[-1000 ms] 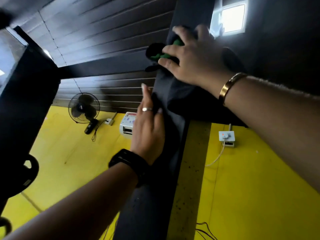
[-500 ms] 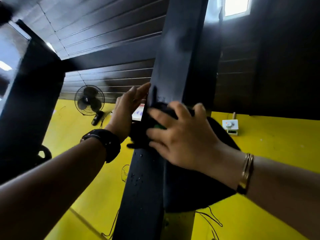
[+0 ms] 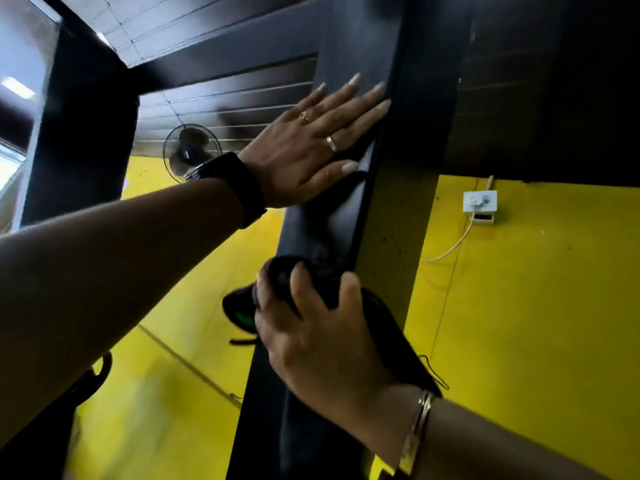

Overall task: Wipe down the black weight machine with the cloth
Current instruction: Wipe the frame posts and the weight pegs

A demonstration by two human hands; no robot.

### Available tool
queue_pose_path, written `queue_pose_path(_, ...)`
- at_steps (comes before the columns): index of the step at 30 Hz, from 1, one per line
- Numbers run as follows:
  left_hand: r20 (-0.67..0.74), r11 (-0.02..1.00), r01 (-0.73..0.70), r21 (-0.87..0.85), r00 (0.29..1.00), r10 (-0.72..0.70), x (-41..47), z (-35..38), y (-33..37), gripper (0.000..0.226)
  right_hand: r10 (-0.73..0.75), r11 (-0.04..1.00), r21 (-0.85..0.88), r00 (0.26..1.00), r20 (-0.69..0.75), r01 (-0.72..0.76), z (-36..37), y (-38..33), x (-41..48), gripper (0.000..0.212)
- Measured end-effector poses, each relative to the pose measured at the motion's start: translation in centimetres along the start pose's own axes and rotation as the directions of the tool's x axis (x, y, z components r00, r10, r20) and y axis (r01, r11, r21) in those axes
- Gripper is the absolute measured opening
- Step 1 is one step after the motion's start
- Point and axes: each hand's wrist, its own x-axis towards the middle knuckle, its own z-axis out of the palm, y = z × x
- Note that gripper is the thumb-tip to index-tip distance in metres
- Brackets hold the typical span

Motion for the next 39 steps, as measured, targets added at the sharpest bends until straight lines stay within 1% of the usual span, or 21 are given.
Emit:
queue_pose_path(2,0.0,0.994,-0.107,0.015,0.994,0.107,-0.2,0.4,1.1,0.069,-0.057,0.997,0.058,0.998,0.008,0.056,0.0,-0.6,-2.1,0.038)
queue_pose_path(5,0.01,0.982,-0.188,0.004,0.982,0.188,-0.1,0.7,1.8,0.07,-0.002,0.99,0.141,0.998,-0.059,0.011,-0.8,1.1,-3.4,0.033)
queue_pose_path(7,0.001,0.979,-0.203,-0.002,0.979,0.203,0.1,0.8,1.9,0.07,0.046,0.992,0.118,0.994,-0.101,-0.034,-1.5,2.7,-2.8,0.03)
queue_pose_path(10,-0.014,0.979,-0.201,-0.04,0.979,0.201,0.3,1.1,1.5,0.07,0.152,0.987,0.066,0.984,-0.09,-0.146,-2.0,4.3,-0.2,0.029)
queue_pose_path(12,-0.025,0.977,-0.204,-0.061,0.979,0.203,0.3,1.2,1.4,0.071,0.223,0.973,0.076,0.971,-0.079,-0.218,-1.7,3.4,1.5,0.029)
queue_pose_path(13,-0.035,0.976,-0.207,-0.065,0.978,0.205,0.3,1.3,1.4,0.071,0.225,0.974,0.057,0.971,-0.084,-0.221,-1.4,2.5,1.9,0.031)
queue_pose_path(15,-0.049,0.975,-0.213,-0.069,0.977,0.21,0.2,1.3,1.6,0.07,0.132,0.99,-0.033,0.989,-0.067,-0.135,-0.4,-0.4,1.8,0.041)
queue_pose_path(17,-0.053,0.976,-0.206,-0.065,0.978,0.203,-0.2,1.5,1.7,0.071,0.025,0.996,-0.081,1.0,-0.005,-0.026,0.1,-3.0,0.4,0.048)
queue_pose_path(19,-0.057,0.978,-0.199,-0.06,0.979,0.196,-0.9,1.7,2.0,0.073,-0.044,0.996,-0.073,0.998,0.046,0.048,0.2,-4.4,-1.6,0.048)
queue_pose_path(20,-0.055,0.979,-0.198,-0.058,0.979,0.195,-1.4,1.8,2.2,0.074,-0.078,0.995,-0.054,0.996,0.041,0.081,0.3,-4.6,-2.6,0.044)
queue_pose_path(22,-0.048,0.976,-0.211,-0.054,0.977,0.208,-2.3,2.0,2.6,0.075,-0.109,0.994,0.03,0.994,-0.033,0.11,0.4,-4.1,-4.3,0.035)
queue_pose_path(23,-0.045,0.973,-0.224,-0.054,0.974,0.222,-2.7,2.2,2.8,0.075,-0.079,0.993,0.082,0.994,-0.079,0.086,0.2,-3.5,-4.8,0.033)
queue_pose_path(25,-0.045,0.967,-0.25,-0.044,0.968,0.248,-3.7,2.6,3.0,0.073,0.037,0.99,0.14,0.989,-0.143,-0.016,-0.4,-2.2,-5.0,0.033)
queue_pose_path(27,-0.048,0.96,-0.277,-0.04,0.96,0.275,-4.3,2.9,3.1,0.071,0.149,0.984,0.117,0.974,-0.17,-0.131,-1.3,-1.0,-4.1,0.034)
queue_pose_path(29,-0.032,0.958,-0.283,-0.053,0.959,0.282,-4.4,2.8,3.0,0.069,0.23,0.972,0.089,0.961,-0.151,-0.219,-1.7,-0.4,-2.4,0.032)
queue_pose_path(32,-0.003,0.96,-0.273,-0.062,0.962,0.273,-4.5,2.6,2.9,0.066,0.278,0.96,0.068,0.956,-0.089,-0.272,-1.3,-1.6,-0.1,0.034)
queue_pose_path(34,-0.006,0.957,-0.285,-0.06,0.959,0.285,-4.5,2.6,3.0,0.068,0.239,0.971,-0.006,0.97,-0.05,-0.239,-0.6,-3.6,0.3,0.043)
queue_pose_path(36,-0.019,0.954,-0.294,-0.053,0.956,0.293,-4.4,2.7,3.1,0.068,0.157,0.986,-0.061,0.988,0.003,-0.157,-0.1,-5.8,-0.6,0.049)
queue_pose_path(38,-0.029,0.954,-0.297,-0.042,0.955,0.296,-4.4,2.7,3.1,0.068,0.105,0.993,-0.058,0.993,0.046,-0.102,0.0,-7.0,-2.1,0.048)
queue_pose_path(39,-0.032,0.954,-0.299,-0.036,0.954,0.297,-4.4,2.7,3.1,0.068,0.088,0.995,-0.043,0.995,0.044,-0.086,0.0,-7.2,-2.9,0.046)
